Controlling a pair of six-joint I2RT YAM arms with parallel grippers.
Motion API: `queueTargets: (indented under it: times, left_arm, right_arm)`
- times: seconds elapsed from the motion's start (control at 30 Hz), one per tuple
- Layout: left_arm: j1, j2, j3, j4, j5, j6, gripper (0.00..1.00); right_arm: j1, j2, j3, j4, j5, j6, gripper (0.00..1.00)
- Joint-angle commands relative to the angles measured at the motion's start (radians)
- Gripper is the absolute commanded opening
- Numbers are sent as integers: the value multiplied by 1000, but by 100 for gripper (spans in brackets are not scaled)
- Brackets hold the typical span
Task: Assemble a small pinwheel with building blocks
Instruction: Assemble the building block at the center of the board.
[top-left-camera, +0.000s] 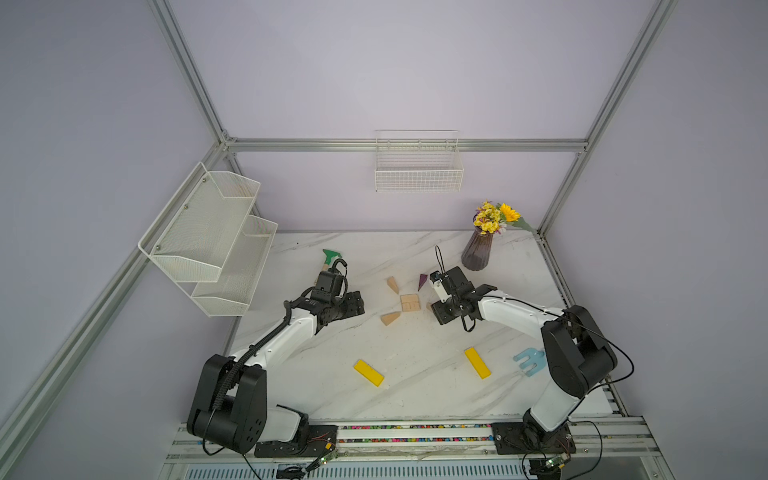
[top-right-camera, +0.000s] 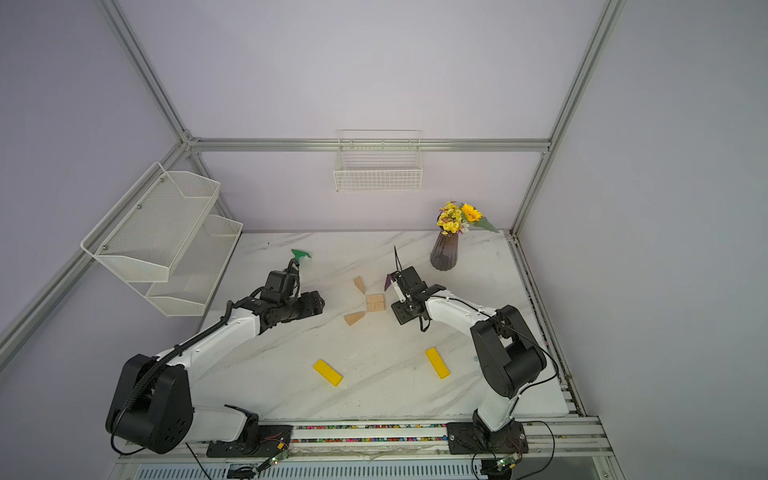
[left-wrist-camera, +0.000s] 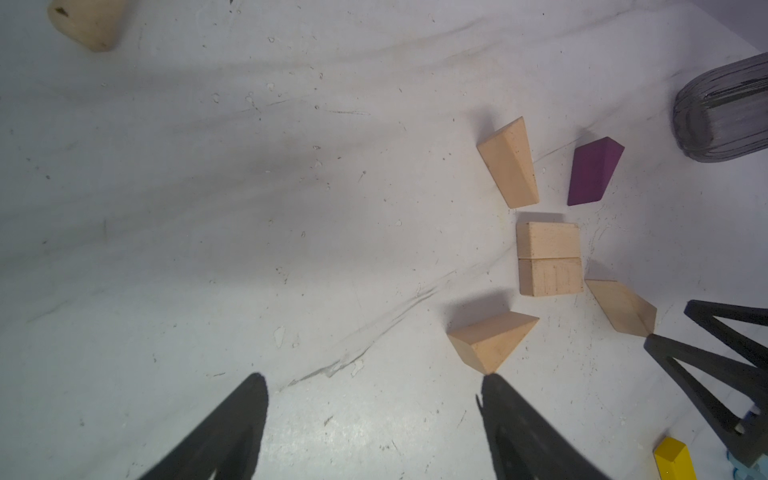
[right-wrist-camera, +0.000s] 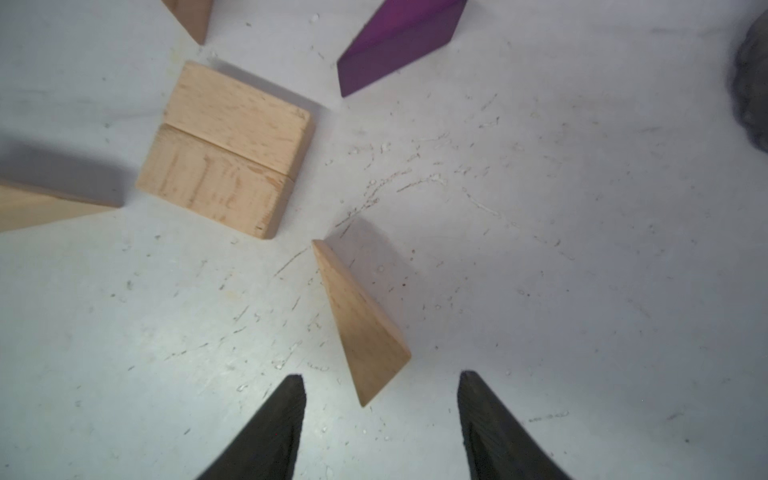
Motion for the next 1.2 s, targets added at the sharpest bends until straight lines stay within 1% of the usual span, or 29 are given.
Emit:
queueTargets:
  times: [0.0, 0.07, 0.1, 0.27, 0.37, 0.47, 0.7, 1.17]
  left_arm:
    - [8, -15, 8, 37, 7, -14, 82]
    - [8, -18, 8, 35, 5, -15, 82]
    - [8, -20, 9, 34, 5, -15, 82]
    - [8, -37, 7, 21, -5, -11, 82]
    - [8, -44, 5, 17, -7, -9, 82]
    - [8, -44, 5, 17, -6, -8, 82]
    - [8, -45, 1, 23, -1, -14, 82]
    - [8, -48, -9, 22, 2, -16, 82]
  right_arm:
    - [-5, 11, 52, -5, -44, 17, 63]
    - [-5, 44, 98, -4, -57, 18, 62]
    - [-4, 59, 118, -3, -54, 21, 59]
    - [-13, 139, 205, -25, -5, 64, 34]
    - [-24, 174, 229, -37, -4, 79, 28]
    - [-26, 210, 242, -50, -20, 67, 27]
    - [-26, 233, 228, -43, -37, 42, 27]
    - [-26, 224, 211, -30, -69, 28, 27]
